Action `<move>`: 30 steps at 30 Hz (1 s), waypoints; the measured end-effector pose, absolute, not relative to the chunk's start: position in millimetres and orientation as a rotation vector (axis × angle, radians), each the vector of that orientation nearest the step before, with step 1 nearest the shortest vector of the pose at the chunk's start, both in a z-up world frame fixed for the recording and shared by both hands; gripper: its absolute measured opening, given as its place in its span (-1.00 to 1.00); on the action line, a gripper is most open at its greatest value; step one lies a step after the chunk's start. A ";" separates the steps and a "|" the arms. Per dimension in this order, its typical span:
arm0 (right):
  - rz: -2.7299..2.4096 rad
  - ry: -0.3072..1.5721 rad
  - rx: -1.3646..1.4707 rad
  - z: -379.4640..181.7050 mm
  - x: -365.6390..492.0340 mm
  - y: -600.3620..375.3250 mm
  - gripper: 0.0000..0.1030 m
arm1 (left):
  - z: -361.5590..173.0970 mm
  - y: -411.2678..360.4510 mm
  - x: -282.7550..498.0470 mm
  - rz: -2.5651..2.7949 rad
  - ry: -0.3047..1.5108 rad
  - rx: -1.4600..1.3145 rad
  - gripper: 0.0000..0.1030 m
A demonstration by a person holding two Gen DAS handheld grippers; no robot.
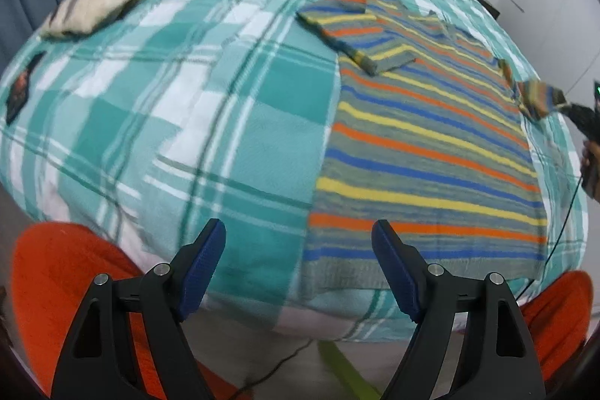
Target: Fold small clothes
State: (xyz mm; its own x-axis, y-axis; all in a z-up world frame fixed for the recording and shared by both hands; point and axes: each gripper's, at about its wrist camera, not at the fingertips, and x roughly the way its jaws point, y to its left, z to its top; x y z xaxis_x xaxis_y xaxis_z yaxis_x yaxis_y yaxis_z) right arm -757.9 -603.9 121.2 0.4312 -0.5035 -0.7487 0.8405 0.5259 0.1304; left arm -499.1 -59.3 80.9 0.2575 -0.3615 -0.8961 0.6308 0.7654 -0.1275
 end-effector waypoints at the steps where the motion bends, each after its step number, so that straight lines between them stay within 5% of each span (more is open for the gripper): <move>1: -0.928 0.716 0.567 121.6 -778.1 -618.2 -0.96 | 77.7 -64.5 -500.2 -0.694 1.137 0.282 0.59; 18: -1.082 0.820 0.702 51.4 -844.9 -653.8 -0.96 | 108.0 -115.6 -516.2 -0.771 1.005 0.506 0.58; 19: -1.082 0.821 0.707 51.9 -849.0 -654.2 -0.82 | 124.1 -120.9 -506.2 -0.778 0.953 0.503 0.58; 21: -1.099 0.832 0.715 54.9 -862.7 -648.6 -0.25 | 147.3 -132.1 -492.2 -0.804 0.880 0.491 0.61; 22: -1.133 0.842 0.697 58.8 -867.6 -643.2 0.26 | 158.8 -141.4 -485.5 -0.826 0.844 0.487 0.69; 23: -1.179 0.837 0.656 66.1 -874.1 -631.9 0.42 | 167.3 -154.3 -479.7 -0.859 0.808 0.491 0.77; 27: -1.122 0.758 0.630 85.5 -885.9 -578.9 0.42 | 139.9 -220.7 -477.1 -1.013 0.727 0.688 0.88; 30: -0.983 0.698 0.704 85.8 -882.4 -525.5 0.42 | 82.5 -267.6 -473.6 -1.033 0.690 0.910 0.53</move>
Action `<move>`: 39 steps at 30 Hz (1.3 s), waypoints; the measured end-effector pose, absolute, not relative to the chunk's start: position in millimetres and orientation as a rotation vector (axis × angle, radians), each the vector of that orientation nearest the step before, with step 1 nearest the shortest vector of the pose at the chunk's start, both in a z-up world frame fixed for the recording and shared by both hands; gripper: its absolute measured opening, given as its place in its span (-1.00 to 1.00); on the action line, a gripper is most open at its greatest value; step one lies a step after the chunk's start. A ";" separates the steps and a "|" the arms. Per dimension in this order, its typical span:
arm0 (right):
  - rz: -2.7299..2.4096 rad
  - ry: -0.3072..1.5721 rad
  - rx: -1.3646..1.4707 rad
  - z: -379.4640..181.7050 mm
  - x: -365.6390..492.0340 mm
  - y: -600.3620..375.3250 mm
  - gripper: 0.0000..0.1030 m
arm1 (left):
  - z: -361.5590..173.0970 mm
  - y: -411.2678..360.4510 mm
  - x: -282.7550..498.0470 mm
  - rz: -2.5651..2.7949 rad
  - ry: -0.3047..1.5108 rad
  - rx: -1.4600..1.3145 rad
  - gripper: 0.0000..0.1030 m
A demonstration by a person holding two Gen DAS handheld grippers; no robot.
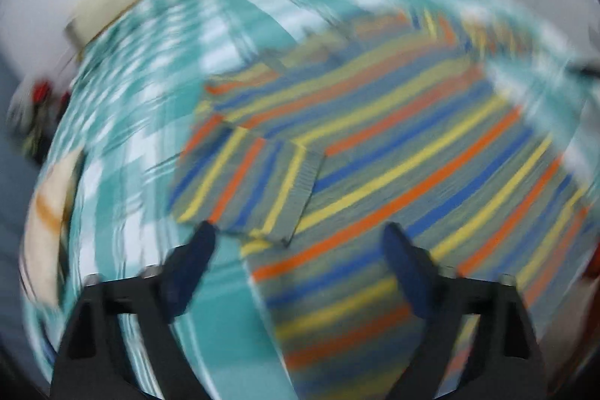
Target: Fold small clothes
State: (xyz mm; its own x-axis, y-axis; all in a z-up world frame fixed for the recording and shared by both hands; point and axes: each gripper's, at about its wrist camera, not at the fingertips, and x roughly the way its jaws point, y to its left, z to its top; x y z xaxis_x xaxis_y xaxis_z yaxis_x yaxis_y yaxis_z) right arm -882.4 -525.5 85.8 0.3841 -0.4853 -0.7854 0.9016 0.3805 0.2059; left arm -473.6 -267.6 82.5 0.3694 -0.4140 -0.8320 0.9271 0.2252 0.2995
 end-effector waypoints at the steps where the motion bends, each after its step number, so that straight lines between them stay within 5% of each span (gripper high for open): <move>1: -0.941 0.682 0.720 84.7 -879.8 -508.2 0.42 | 65.1 -280.2 -469.0 -1.016 0.688 0.972 0.45; 3: -0.872 0.655 0.735 80.3 -873.6 -471.3 0.42 | 41.7 -297.1 -449.4 -0.988 0.739 0.983 0.44; 5: -0.835 0.649 0.723 77.1 -867.4 -445.4 0.42 | 37.1 -298.0 -426.5 -0.976 0.804 0.896 0.22; 7: -0.817 0.650 0.685 80.7 -859.8 -432.6 0.42 | 36.5 -294.4 -399.5 -0.976 0.918 0.770 -0.93; 16: -0.808 0.714 0.576 73.5 -838.1 -424.5 0.42 | 116.2 -184.9 -234.3 -0.625 0.995 0.052 -0.97; 36: -0.815 0.827 0.600 41.6 -823.5 -435.0 0.42 | 31.7 -144.5 -173.4 -0.279 1.062 0.216 -0.98; 39: -0.806 0.808 0.644 44.0 -830.2 -439.4 0.42 | 30.9 -143.8 -176.5 -0.284 1.056 0.227 -0.80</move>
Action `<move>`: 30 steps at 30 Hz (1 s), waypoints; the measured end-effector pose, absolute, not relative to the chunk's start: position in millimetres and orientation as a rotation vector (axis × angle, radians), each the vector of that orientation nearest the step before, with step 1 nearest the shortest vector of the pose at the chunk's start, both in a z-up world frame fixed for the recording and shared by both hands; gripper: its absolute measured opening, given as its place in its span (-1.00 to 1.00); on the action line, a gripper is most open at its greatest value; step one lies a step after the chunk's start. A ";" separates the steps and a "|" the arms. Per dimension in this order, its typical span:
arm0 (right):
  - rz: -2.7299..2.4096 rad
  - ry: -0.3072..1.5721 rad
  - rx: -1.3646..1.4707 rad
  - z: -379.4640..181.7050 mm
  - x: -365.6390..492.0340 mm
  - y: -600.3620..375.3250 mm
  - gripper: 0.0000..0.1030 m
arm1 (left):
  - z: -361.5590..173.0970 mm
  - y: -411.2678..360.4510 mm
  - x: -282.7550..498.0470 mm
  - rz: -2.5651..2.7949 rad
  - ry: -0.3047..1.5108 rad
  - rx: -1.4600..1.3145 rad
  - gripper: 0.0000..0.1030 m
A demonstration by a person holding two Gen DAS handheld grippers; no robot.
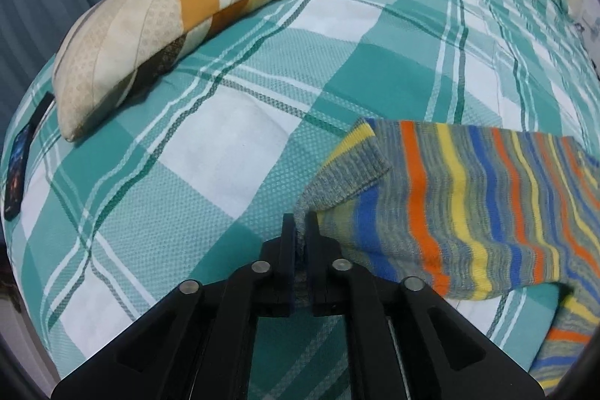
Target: Fold small clothes
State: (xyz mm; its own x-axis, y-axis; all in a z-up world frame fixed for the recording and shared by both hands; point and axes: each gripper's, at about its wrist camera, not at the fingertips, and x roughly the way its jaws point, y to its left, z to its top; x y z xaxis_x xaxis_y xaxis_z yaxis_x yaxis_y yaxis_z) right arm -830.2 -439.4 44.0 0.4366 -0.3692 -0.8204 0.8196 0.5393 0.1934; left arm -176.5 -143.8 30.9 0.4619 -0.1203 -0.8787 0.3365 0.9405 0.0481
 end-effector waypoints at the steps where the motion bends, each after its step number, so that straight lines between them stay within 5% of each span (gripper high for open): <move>1: -0.802 0.793 0.670 46.3 -833.8 -442.7 0.41 | 33.4 -141.7 -177.6 -0.290 1.057 0.222 -0.41; 2: -0.799 0.759 0.708 50.8 -841.1 -448.7 0.42 | 37.4 -136.7 -180.8 -0.288 1.065 0.218 -0.12; 3: -0.801 0.719 0.742 56.1 -849.7 -456.4 0.42 | 43.9 -129.7 -186.8 -0.297 1.061 0.208 0.39; 4: -0.810 0.679 0.769 61.5 -858.6 -466.1 0.42 | 49.7 -124.3 -193.2 -0.312 1.041 0.197 0.56; 13: -0.826 0.354 1.187 48.4 -927.0 -614.8 0.44 | 83.2 -72.5 -310.2 -0.522 0.956 0.109 0.74; 17: -0.827 0.392 1.211 37.6 -907.8 -645.2 0.41 | 68.6 -65.8 -350.0 -0.550 0.963 0.110 0.74; 18: -0.811 0.426 1.210 33.8 -899.5 -648.3 0.32 | 62.2 -66.3 -354.6 -0.550 0.975 0.118 0.74; 20: -0.788 0.510 1.187 31.1 -885.7 -650.9 -0.90 | 47.3 -63.0 -362.4 -0.537 1.018 0.130 0.74; 27: -0.991 0.631 1.098 41.8 -887.2 -644.1 -0.93 | 35.6 -59.1 -371.7 -0.548 1.009 0.169 0.74; 30: -0.973 0.608 1.107 47.2 -880.4 -644.0 -0.77 | 34.6 -58.7 -374.9 -0.555 1.001 0.172 0.74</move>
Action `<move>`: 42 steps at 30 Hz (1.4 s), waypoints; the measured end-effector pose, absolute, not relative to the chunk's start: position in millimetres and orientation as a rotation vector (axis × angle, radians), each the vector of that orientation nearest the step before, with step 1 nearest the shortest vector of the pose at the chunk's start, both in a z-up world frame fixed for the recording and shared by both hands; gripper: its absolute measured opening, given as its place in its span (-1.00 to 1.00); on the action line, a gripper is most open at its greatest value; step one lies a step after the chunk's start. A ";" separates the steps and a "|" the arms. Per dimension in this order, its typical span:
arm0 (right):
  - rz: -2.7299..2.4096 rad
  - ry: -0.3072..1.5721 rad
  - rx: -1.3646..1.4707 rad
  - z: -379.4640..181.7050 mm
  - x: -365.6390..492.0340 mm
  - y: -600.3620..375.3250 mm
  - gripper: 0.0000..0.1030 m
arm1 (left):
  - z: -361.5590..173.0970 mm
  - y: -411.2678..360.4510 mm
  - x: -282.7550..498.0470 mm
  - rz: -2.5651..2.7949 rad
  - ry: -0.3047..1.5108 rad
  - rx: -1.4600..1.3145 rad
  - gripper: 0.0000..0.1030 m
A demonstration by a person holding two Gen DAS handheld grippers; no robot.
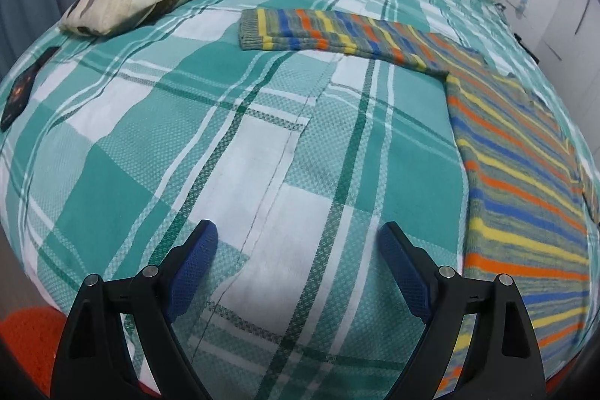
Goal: Fold small clothes
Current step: 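Fold the held sleeve across the sweater body and open the left gripper, then grasp the sweater's hem edge with the right gripper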
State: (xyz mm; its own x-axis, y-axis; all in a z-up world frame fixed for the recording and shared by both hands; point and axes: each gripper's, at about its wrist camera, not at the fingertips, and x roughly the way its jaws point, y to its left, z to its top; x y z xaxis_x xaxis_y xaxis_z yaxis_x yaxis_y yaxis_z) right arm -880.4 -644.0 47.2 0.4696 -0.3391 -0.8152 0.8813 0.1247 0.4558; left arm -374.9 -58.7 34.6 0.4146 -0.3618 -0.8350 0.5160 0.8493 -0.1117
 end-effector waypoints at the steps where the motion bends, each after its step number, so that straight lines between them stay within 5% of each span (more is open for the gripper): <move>1: -0.957 0.577 1.147 46.7 -883.0 -643.8 -0.43 | 33.6 -57.2 -376.3 -0.556 1.000 0.171 0.74; 2: -0.925 0.510 1.204 44.1 -890.0 -642.6 -0.06 | 32.7 -56.6 -377.6 -0.556 0.999 0.171 0.74; 5: -0.893 0.409 1.258 39.6 -897.3 -634.2 0.12 | 30.3 -57.2 -379.8 -0.554 0.996 0.183 0.74; 6: -0.899 0.409 1.253 37.1 -896.4 -633.4 0.08 | 29.6 -58.3 -380.3 -0.552 0.994 0.192 0.75; 7: -0.910 0.429 1.245 35.5 -895.3 -633.7 -0.19 | 29.2 -58.6 -380.7 -0.551 0.992 0.196 0.75; 8: -0.929 0.465 1.233 34.4 -894.1 -634.3 -0.96 | 29.1 -58.7 -381.3 -0.552 0.990 0.201 0.75; 18: -0.978 0.586 1.145 42.6 -894.4 -645.0 -0.92 | 27.6 -56.2 -383.1 -0.554 0.990 0.201 0.76; 21: -0.909 0.493 1.208 39.5 -902.8 -646.7 -0.36 | 27.4 -56.5 -383.2 -0.554 0.989 0.202 0.77; 23: -0.895 0.422 1.239 37.1 -912.5 -645.4 -0.23 | 27.1 -56.5 -383.4 -0.554 0.988 0.205 0.79; 26: -0.877 0.373 1.303 27.0 -914.6 -651.3 -0.33 | 26.0 -59.0 -384.7 -0.548 0.985 0.212 0.82; 27: -0.859 0.371 1.325 23.2 -913.0 -653.7 -0.48 | 25.5 -59.8 -385.0 -0.546 0.983 0.213 0.83; 28: -0.833 0.384 1.344 19.1 -910.4 -655.5 -0.97 | 25.2 -60.5 -385.4 -0.546 0.982 0.215 0.83; 34: -0.908 0.421 1.078 82.2 -873.4 -639.7 -0.95 | 24.4 -61.8 -385.9 -0.554 0.980 0.213 0.84; 42: -0.530 0.519 0.818 186.7 -678.9 -591.1 -0.95 | 25.9 -65.8 -384.4 -0.575 0.986 0.192 0.84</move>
